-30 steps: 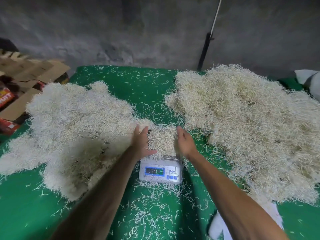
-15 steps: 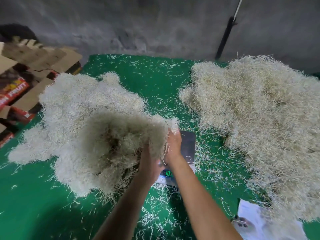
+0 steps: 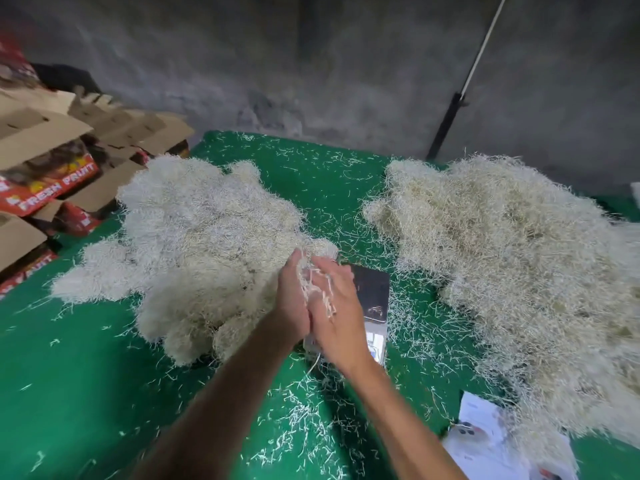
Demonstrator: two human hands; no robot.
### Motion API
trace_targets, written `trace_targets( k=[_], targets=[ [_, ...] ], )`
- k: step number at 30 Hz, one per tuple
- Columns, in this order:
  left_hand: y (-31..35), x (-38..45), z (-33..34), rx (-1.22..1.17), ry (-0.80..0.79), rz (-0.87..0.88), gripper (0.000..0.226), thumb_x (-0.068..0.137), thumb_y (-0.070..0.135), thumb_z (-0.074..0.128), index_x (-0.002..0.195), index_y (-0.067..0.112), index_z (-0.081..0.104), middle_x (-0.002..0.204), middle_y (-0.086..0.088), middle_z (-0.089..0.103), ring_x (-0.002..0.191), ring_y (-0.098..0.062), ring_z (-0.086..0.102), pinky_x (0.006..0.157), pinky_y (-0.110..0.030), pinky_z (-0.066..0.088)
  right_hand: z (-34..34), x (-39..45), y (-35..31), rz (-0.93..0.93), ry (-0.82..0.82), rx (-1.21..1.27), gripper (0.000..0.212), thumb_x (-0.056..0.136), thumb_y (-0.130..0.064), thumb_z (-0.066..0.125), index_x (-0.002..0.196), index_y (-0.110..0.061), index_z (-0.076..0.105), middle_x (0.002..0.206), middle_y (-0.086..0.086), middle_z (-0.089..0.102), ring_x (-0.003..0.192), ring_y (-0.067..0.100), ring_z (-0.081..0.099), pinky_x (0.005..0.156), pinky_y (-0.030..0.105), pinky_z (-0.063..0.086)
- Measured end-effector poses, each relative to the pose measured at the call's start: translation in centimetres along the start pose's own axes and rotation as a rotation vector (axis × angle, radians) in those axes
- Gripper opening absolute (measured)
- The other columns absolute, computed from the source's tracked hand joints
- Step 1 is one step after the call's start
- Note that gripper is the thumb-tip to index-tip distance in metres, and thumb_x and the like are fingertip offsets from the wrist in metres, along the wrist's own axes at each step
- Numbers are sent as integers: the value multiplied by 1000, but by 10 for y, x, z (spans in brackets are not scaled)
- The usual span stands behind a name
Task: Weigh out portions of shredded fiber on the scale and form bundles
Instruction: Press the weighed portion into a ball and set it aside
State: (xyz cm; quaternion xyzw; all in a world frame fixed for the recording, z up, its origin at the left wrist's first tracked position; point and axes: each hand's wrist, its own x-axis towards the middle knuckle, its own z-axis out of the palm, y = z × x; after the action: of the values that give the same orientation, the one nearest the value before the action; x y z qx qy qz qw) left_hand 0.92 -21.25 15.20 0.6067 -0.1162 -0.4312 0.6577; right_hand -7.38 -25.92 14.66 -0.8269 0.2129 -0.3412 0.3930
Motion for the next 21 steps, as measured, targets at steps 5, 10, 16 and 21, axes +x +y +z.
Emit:
trace_targets(
  k=[5, 10, 16, 21],
  targets=[
    [5, -25, -14, -19, -119, -129, 49, 110, 34, 28, 125, -2, 57, 124, -21, 62, 121, -29, 59, 104, -46, 47, 3, 2, -5, 75, -84, -14, 53, 109, -44, 22, 157, -27, 36, 162, -11, 35, 150, 9, 33, 123, 51, 30],
    [11, -37, -52, 55, 85, 59, 31, 107, 33, 39, 109, 14, 63, 91, -2, 77, 87, -18, 70, 57, -10, 52, 45, -27, -15, -64, -155, -35, 51, 109, -42, 20, 155, -31, 41, 161, -6, 42, 149, 13, 37, 123, 49, 31],
    [29, -35, -84, 59, -109, -128, 50, 90, 27, 50, 130, -4, 54, 134, -33, 58, 123, -43, 60, 103, -47, 52, 52, -5, -21, 45, -121, 38, 46, 102, -45, 47, 145, -28, 54, 158, -8, 44, 147, 9, 39, 122, 55, 30],
    [6, -34, -104, -212, -21, -383, 45, 112, 21, 24, 88, 20, 63, 95, 2, 63, 111, -21, 67, 106, -37, 50, 84, -20, -46, -176, -224, -7, 59, 101, -55, 51, 153, -28, 47, 160, -15, 41, 148, 10, 39, 124, 33, 29]
  ],
)
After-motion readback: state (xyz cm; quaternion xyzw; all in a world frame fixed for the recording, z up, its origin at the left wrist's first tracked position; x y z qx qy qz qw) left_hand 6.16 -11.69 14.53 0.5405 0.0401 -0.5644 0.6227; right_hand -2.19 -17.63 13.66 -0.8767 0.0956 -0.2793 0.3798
